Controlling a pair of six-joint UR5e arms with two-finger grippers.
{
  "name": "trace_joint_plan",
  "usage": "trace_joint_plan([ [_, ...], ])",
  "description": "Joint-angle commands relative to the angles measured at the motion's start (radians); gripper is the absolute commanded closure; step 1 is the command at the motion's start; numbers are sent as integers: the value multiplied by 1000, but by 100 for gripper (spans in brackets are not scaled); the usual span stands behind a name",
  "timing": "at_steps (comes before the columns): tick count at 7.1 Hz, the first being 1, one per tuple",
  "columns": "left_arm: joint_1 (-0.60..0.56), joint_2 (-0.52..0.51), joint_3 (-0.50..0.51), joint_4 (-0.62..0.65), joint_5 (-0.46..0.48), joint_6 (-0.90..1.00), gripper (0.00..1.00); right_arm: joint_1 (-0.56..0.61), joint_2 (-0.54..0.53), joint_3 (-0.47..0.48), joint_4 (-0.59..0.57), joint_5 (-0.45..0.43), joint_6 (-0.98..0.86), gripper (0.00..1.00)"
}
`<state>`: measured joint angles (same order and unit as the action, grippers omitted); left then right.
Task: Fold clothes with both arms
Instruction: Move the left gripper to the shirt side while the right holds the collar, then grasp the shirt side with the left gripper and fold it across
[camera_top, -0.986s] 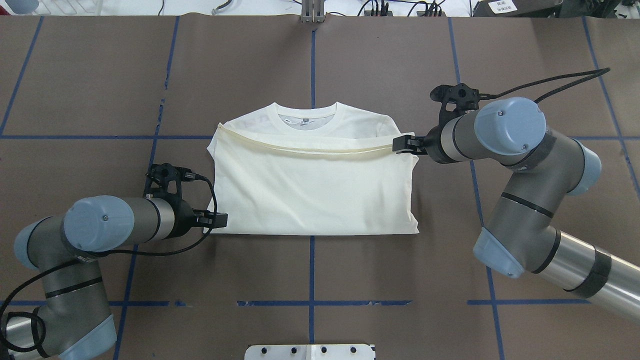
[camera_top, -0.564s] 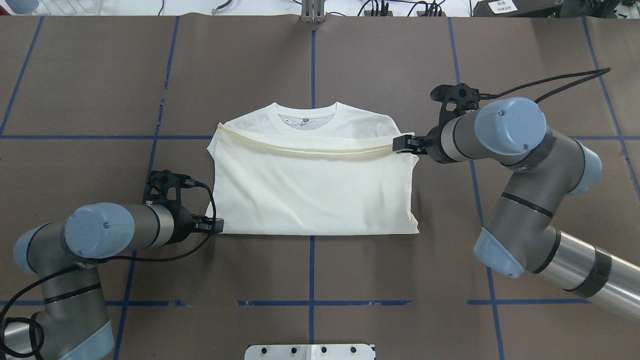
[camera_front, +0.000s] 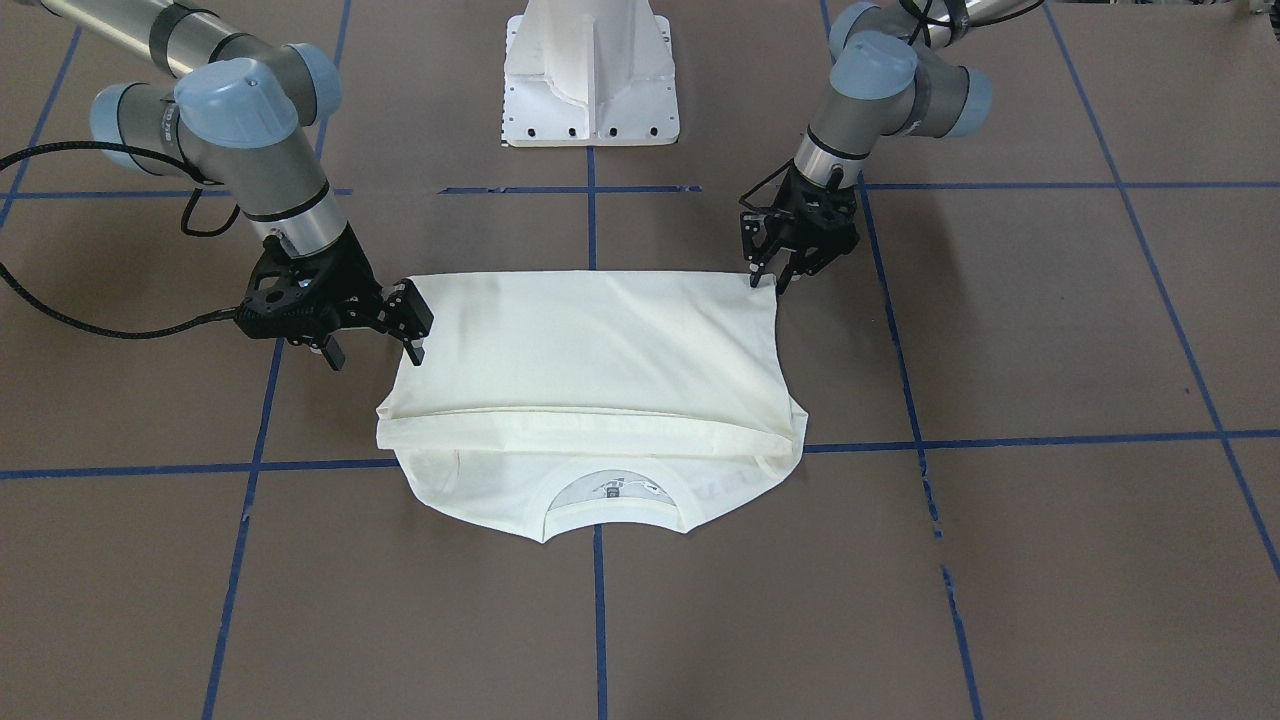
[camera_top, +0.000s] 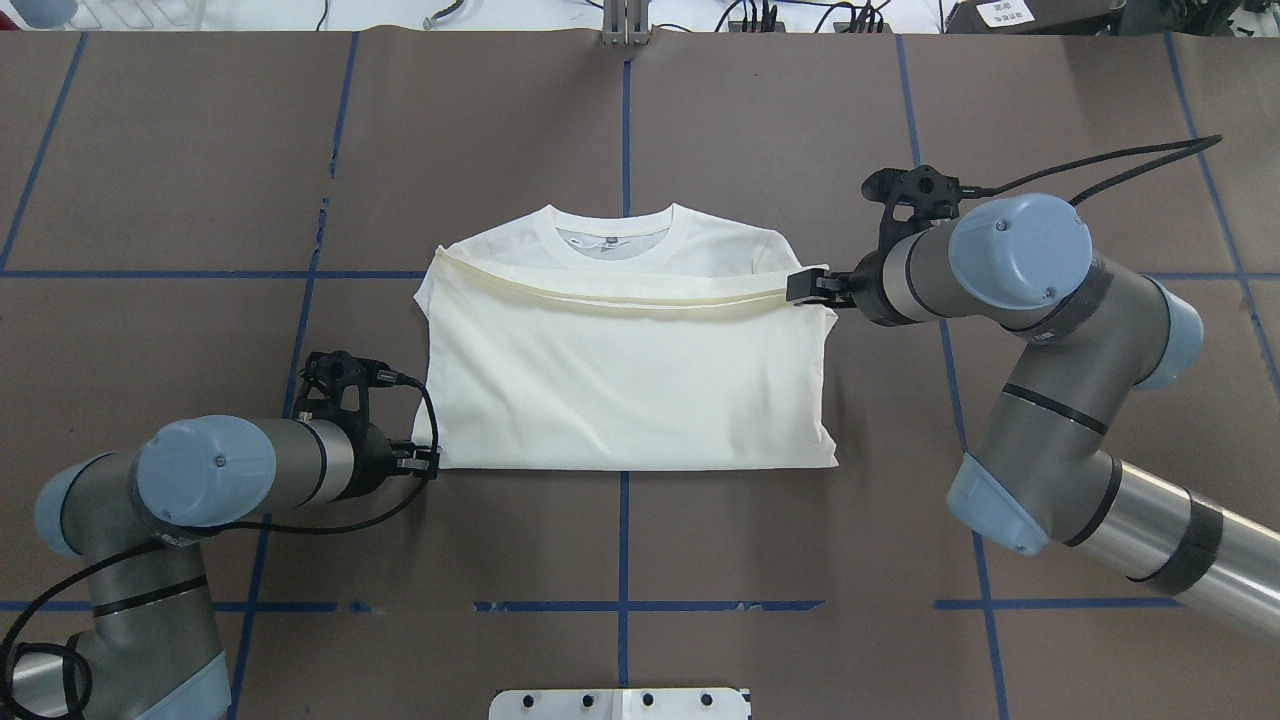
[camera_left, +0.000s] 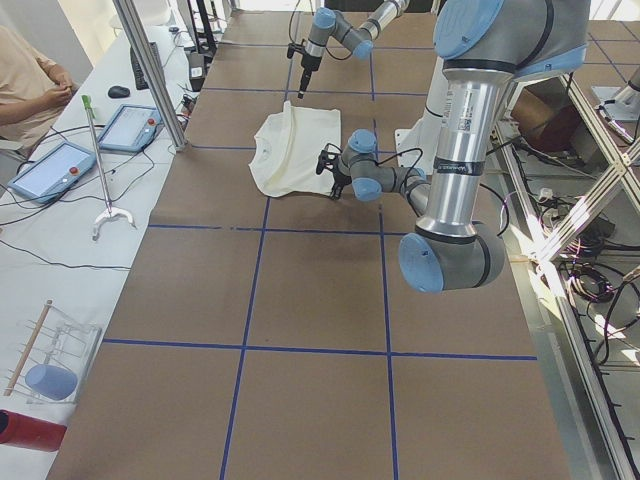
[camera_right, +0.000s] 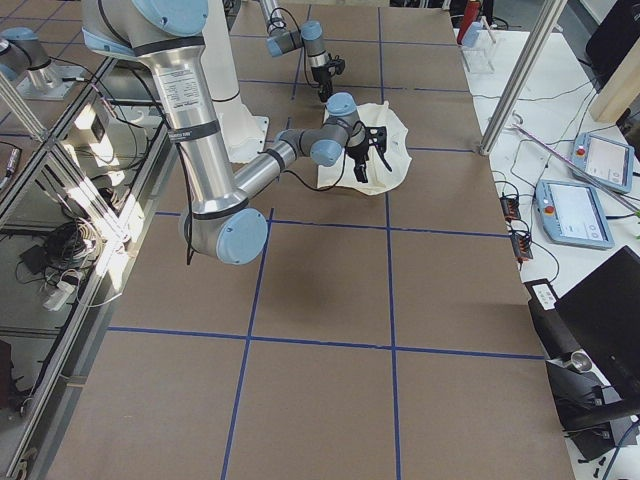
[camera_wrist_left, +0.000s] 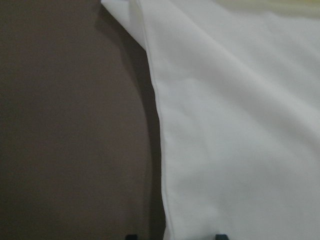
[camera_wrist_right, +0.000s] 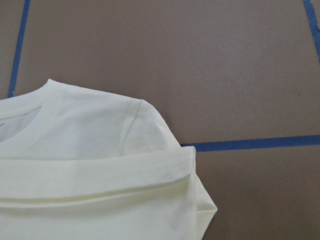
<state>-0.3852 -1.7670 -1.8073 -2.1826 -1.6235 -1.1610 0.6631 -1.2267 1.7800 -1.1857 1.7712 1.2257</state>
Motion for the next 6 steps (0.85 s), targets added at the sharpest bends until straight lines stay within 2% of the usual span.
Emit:
trace_joint_plan([
  [1,6,-6,-1,0,-3,0,100,3,-1,-2,-2,-1,-3,0],
  [4,-6,1,-9,4,7,29,100,3,1,-7,0,-3,-2,0],
  [6,-161,-6,35,9,14,288,100,3,1,-8,1,-3,-2,0],
])
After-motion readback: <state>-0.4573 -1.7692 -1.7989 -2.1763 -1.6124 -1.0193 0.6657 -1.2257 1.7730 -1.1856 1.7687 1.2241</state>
